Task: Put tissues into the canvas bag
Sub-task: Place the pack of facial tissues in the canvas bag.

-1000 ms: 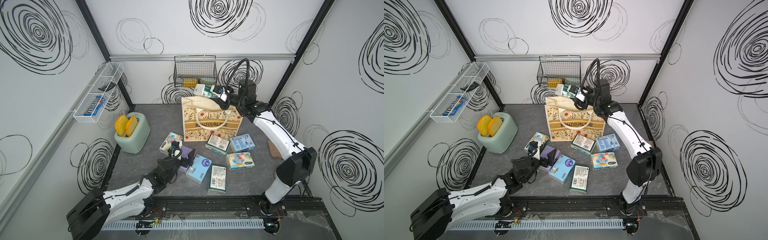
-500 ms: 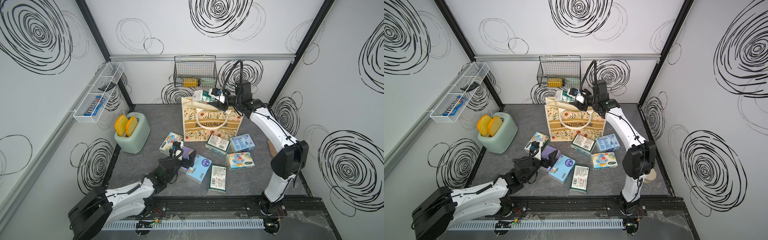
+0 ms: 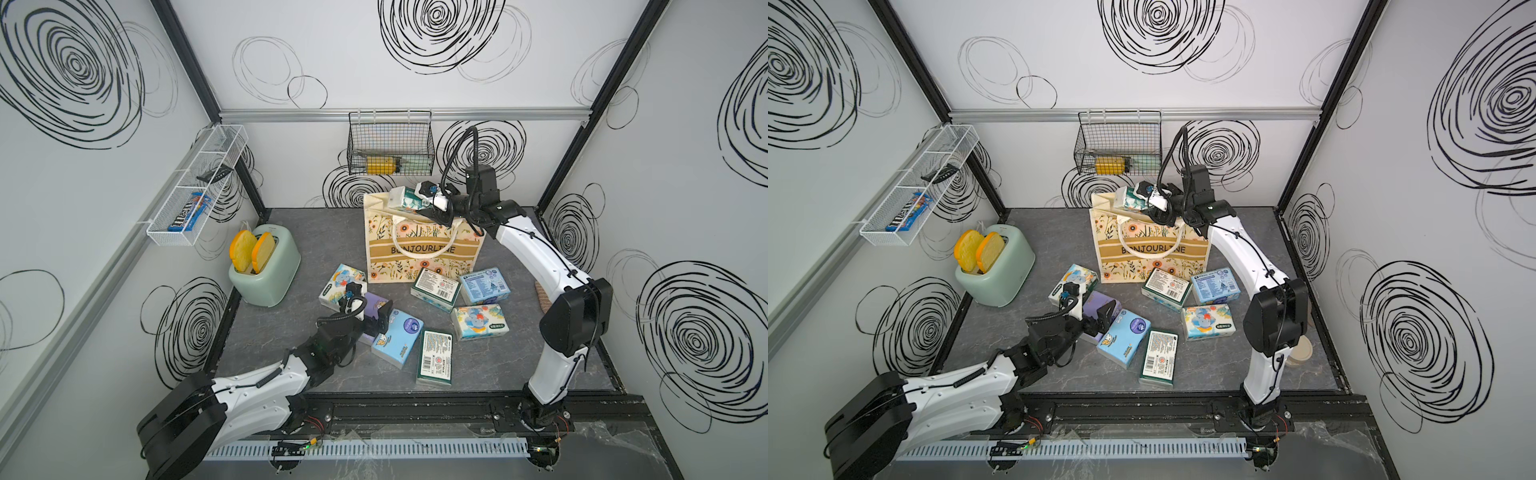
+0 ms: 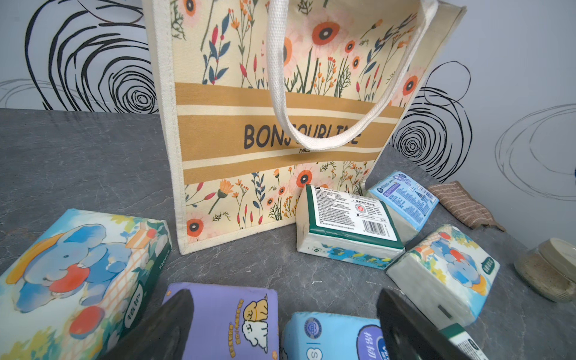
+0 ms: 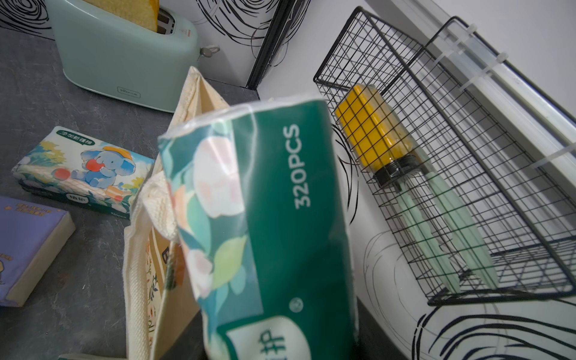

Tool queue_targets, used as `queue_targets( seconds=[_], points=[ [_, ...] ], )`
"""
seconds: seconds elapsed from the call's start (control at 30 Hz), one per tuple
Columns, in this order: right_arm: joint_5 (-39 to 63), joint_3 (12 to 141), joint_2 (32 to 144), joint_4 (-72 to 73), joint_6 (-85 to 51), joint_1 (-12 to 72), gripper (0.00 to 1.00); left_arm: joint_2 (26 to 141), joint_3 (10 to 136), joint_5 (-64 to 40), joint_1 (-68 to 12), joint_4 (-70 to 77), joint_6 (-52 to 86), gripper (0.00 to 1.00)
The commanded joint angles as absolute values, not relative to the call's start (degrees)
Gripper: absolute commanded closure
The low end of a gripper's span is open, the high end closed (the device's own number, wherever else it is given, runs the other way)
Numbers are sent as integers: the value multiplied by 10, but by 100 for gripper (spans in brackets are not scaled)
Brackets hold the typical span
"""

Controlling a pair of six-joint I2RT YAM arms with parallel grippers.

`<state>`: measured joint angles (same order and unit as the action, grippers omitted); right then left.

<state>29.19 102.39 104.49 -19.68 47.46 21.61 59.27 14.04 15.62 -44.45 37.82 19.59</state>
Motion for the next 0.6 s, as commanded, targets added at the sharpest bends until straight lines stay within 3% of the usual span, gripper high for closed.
queue_targets(
  seconds=[0.0, 0.57],
  points=[
    [287, 1015, 1037, -211, 490, 221, 44, 593, 151, 152, -440, 411, 206, 4],
    [273, 1001, 1013, -250, 497, 236, 31, 591, 151, 146, -440, 413, 209, 4]
  ],
)
